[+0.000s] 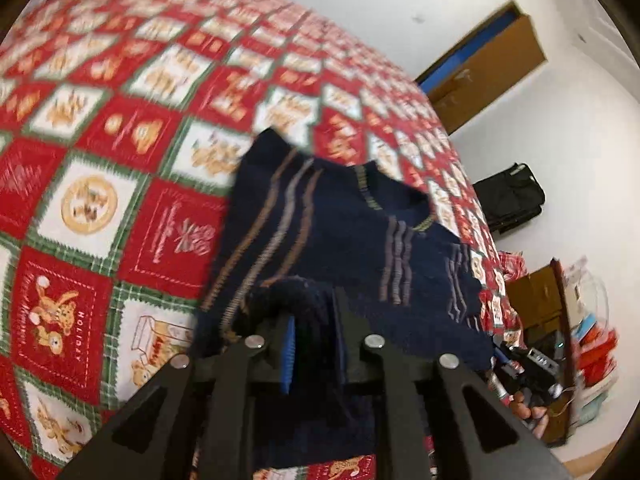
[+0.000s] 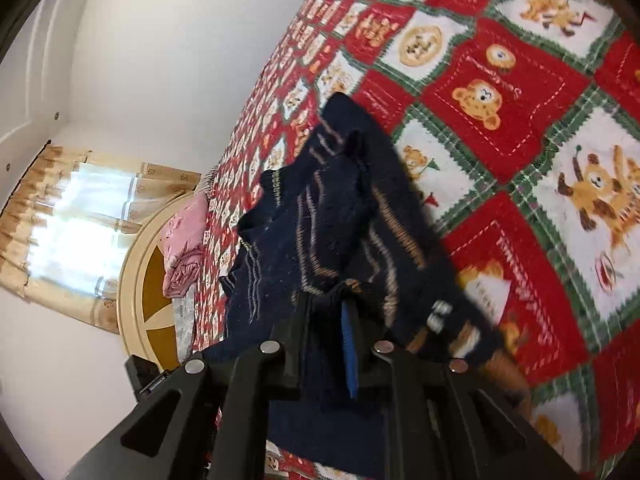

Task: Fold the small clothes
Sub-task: 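Lift the hem with both grippers and fold it over toward the collar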

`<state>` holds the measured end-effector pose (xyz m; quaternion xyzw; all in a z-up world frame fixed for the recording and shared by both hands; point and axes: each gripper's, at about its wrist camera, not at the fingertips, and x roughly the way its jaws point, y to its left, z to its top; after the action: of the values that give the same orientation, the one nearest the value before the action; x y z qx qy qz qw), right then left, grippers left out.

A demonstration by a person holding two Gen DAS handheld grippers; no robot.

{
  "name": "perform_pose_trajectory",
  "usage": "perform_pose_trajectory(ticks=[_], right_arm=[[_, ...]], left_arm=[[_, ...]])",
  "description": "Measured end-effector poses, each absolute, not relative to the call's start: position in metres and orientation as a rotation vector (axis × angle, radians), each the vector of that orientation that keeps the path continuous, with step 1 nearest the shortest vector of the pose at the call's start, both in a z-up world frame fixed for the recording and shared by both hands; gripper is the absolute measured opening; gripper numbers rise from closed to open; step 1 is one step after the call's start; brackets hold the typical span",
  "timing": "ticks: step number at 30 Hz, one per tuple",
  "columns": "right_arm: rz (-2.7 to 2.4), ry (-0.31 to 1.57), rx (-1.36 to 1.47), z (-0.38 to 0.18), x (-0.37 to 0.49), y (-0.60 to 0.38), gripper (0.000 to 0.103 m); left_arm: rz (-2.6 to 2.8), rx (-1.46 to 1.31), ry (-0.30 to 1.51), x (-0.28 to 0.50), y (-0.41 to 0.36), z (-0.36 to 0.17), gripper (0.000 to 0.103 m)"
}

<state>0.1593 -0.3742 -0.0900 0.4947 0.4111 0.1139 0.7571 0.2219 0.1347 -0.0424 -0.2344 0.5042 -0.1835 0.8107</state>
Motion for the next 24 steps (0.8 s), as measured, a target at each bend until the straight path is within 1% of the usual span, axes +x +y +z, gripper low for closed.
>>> perform_pose_trajectory(ticks=[2, 3, 4, 5, 7, 8, 9, 10, 11, 13, 16, 18, 19, 22, 24], right_arm=[[0.267, 0.873, 1.093, -0.090, 0.159, -0.381, 0.018], [0.277, 0.859, 1.097, -0.088, 0.159, -0.384, 0.025], [0.283, 0.846, 1.106, -0.085, 0.160, -0.388, 0.030], [0.288, 0.835, 1.118, -0.082, 0.159, -0.391, 0.038], [0.299, 0.796, 1.142, -0.075, 0.157, -0.398, 0.041], [0.306, 0.781, 1.141, -0.069, 0.156, -0.400, 0.043], [0.308, 0.770, 1.129, -0.065, 0.155, -0.402, 0.044], [0.301, 0.768, 1.119, -0.062, 0.154, -0.401, 0.044], [0.288, 0.768, 1.104, -0.060, 0.150, -0.401, 0.044], [0.266, 0.744, 1.042, -0.052, 0.140, -0.396, 0.044], [0.243, 0.704, 0.865, -0.036, 0.116, -0.379, 0.044], [0.216, 0.689, 0.750, -0.028, 0.098, -0.365, 0.044], [0.208, 0.687, 0.719, -0.028, 0.090, -0.361, 0.044], [0.196, 0.714, 0.719, -0.038, 0.079, -0.351, 0.044], [0.211, 0.737, 0.753, -0.044, 0.077, -0.348, 0.044]], left_arm=[[-0.422, -0.543, 1.100, 0.228, 0.148, -0.051, 0.018], [-0.443, -0.553, 1.097, 0.229, 0.153, -0.051, 0.018], [-0.462, -0.556, 1.090, 0.229, 0.157, -0.050, 0.018], [-0.482, -0.550, 1.083, 0.229, 0.160, -0.047, 0.018], [-0.508, -0.512, 1.076, 0.228, 0.160, -0.040, 0.018], [-0.516, -0.468, 1.055, 0.224, 0.159, -0.033, 0.023], [-0.491, -0.403, 1.011, 0.220, 0.158, -0.025, 0.028], [-0.461, -0.347, 0.975, 0.220, 0.157, -0.019, 0.044], [-0.434, -0.296, 0.938, 0.218, 0.159, -0.013, 0.049], [-0.422, -0.265, 0.903, 0.217, 0.165, -0.005, 0.049], [-0.417, -0.172, 0.799, 0.204, 0.173, 0.008, 0.049], [-0.409, -0.015, 0.723, 0.192, 0.167, 0.010, 0.049], [-0.420, 0.053, 0.694, 0.186, 0.163, 0.008, 0.051], [-0.526, 0.271, 0.623, 0.167, 0.139, -0.002, 0.051], [-0.607, 0.470, 0.577, 0.154, 0.118, -0.009, 0.051]])
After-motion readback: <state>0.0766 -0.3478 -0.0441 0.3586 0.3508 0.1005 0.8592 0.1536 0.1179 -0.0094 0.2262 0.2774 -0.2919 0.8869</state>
